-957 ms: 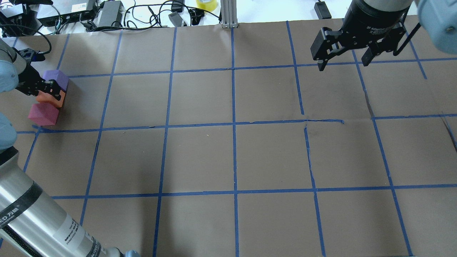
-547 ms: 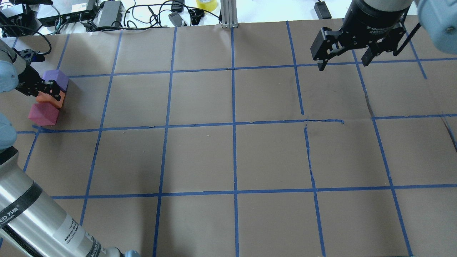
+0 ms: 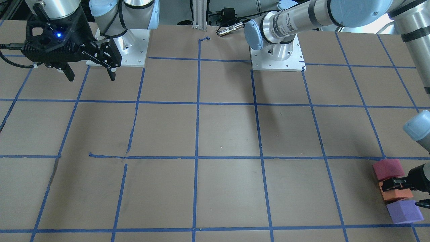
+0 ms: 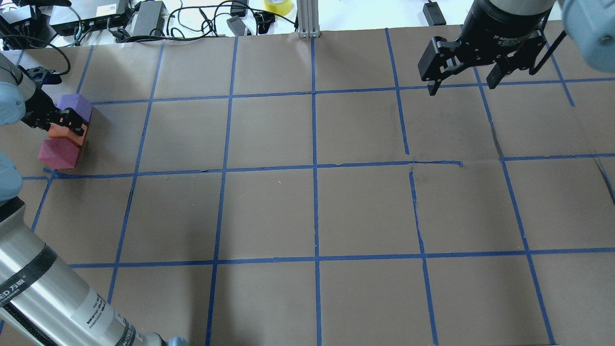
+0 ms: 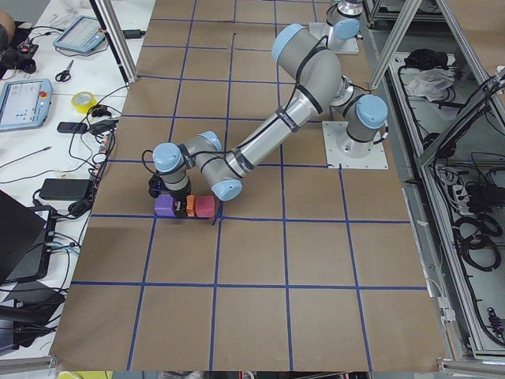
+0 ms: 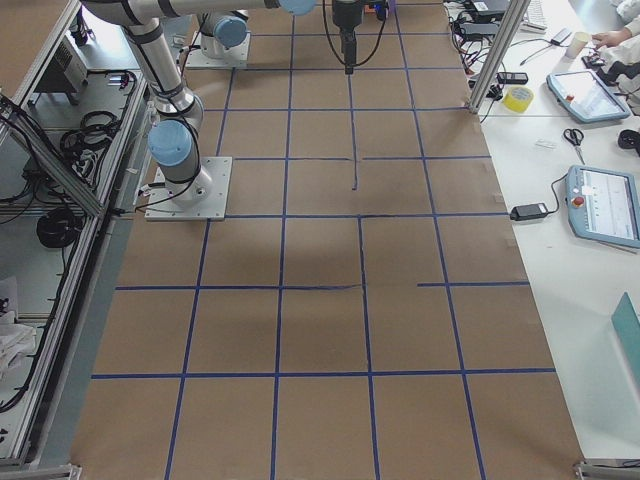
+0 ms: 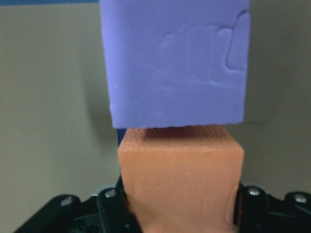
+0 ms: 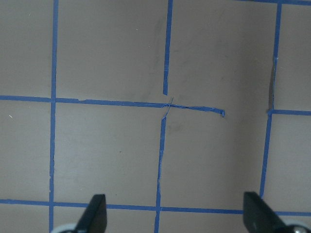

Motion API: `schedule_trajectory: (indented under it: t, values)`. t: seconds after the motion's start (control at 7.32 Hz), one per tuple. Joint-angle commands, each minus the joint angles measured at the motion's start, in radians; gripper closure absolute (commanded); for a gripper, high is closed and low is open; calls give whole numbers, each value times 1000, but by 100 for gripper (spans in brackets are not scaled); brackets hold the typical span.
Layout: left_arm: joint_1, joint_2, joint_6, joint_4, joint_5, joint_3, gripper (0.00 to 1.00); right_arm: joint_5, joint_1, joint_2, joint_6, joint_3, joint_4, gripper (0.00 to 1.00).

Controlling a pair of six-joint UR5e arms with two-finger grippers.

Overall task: Arrange blocks in a line
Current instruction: 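Open the left gripper to release the orange cube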

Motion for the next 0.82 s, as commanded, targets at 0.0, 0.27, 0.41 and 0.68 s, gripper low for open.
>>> schedule_trajectory:
  t: [0.0,0.27,0.41,0.68]
  values:
    - [-11,44,1,-18,7,5,0,0,0,0,0,0,0,0]
    - [-21,208,10,-178,1,6,0,0,0,0,0,0,0,0]
    - [-34,309,13,-278,-3,-7,0,0,0,-1,0,0,0,0]
    - [-212,473,-94,-433,-11,-20,0,0,0,0,0,0,0,0]
